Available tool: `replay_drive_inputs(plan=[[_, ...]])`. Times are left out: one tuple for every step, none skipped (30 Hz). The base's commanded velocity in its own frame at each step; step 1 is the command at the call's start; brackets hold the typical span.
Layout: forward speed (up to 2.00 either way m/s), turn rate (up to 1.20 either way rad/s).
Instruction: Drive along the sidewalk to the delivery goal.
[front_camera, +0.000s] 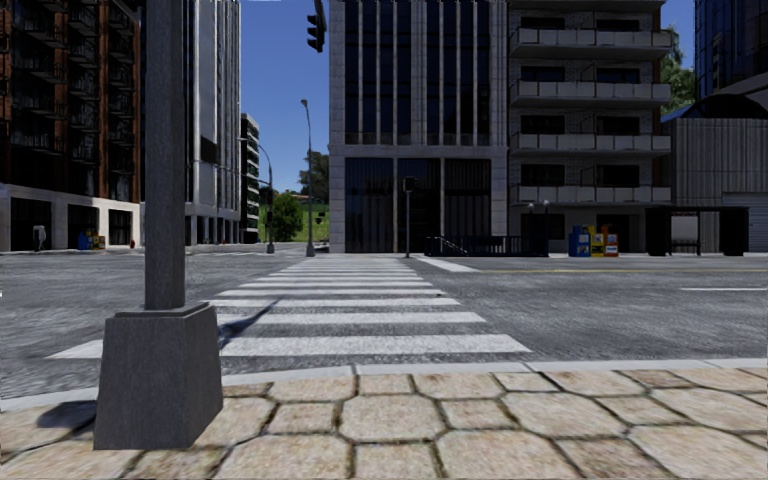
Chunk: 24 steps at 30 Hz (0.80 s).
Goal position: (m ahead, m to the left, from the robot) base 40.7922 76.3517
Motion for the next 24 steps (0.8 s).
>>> replay_drive_inputs(plan=[[2.0, 0.25], [2.0, 0.25], [2.0, 0.18], [2.0, 0.17], [2.0, 0.05], [2.0, 0.05], [2.0, 0.0], [2.0, 0.0], [2.0, 0.0], [2.0, 0.0], [2.0, 0.0], [2.0, 0.0], [2.0, 0.0], [2.0, 0.0], [2.0, 0.0], [2.0, 0.0], [2.0, 0.0], [2.0, 0.0], [2.0, 0.05], [2.0, 0.05], [2.0, 0.14], [2.0, 0.16], [2.0, 0.17], [2.0, 0.17]])
